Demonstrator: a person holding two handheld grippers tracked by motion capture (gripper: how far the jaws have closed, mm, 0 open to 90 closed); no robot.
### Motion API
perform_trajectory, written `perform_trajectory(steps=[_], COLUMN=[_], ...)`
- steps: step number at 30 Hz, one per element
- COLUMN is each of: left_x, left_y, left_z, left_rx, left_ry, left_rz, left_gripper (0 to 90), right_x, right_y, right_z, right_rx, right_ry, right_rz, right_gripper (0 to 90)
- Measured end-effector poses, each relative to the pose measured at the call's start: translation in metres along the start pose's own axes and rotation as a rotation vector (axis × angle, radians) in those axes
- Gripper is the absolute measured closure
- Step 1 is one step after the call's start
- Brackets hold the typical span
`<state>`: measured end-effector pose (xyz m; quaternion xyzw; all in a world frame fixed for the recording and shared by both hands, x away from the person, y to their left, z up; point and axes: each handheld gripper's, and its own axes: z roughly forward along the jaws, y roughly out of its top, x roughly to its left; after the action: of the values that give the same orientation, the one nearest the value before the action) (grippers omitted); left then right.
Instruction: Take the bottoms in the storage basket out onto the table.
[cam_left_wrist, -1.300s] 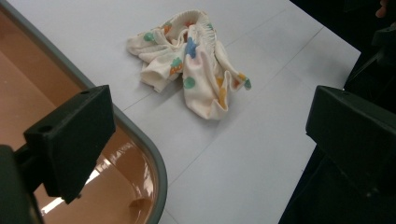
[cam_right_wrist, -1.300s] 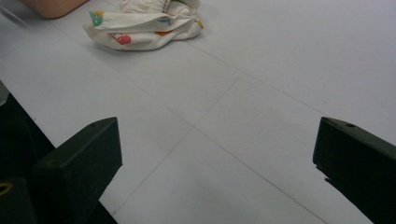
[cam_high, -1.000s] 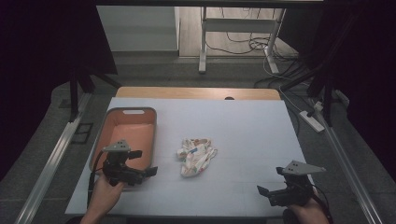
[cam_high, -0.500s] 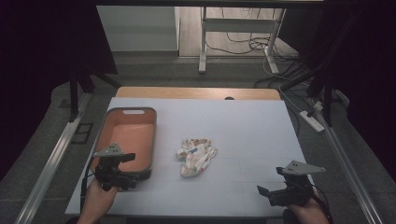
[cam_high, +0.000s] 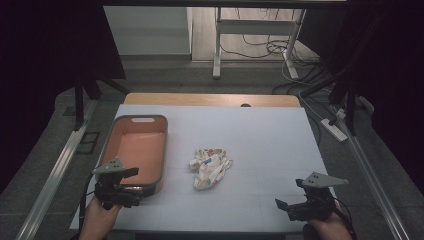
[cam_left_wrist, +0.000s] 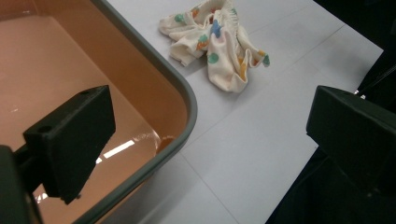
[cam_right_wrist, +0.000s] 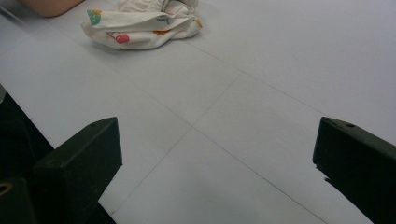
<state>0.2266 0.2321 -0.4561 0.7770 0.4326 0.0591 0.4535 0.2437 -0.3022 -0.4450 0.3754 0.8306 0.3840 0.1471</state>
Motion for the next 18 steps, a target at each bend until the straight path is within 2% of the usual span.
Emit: perform_trajectory(steps=[18], left_x=[0.004], left_y=[-0.017], left_z=[-0.014], left_rx=[-0.007], left_ry=[0.037], left_rz=[-0.028], left_gripper=[1.8], right_x=[0.000], right_y=[0.000], right_z=[0.000], right_rx=[0.001], right_ry=[-0.001], right_rz=[0.000], right_gripper=[1.9])
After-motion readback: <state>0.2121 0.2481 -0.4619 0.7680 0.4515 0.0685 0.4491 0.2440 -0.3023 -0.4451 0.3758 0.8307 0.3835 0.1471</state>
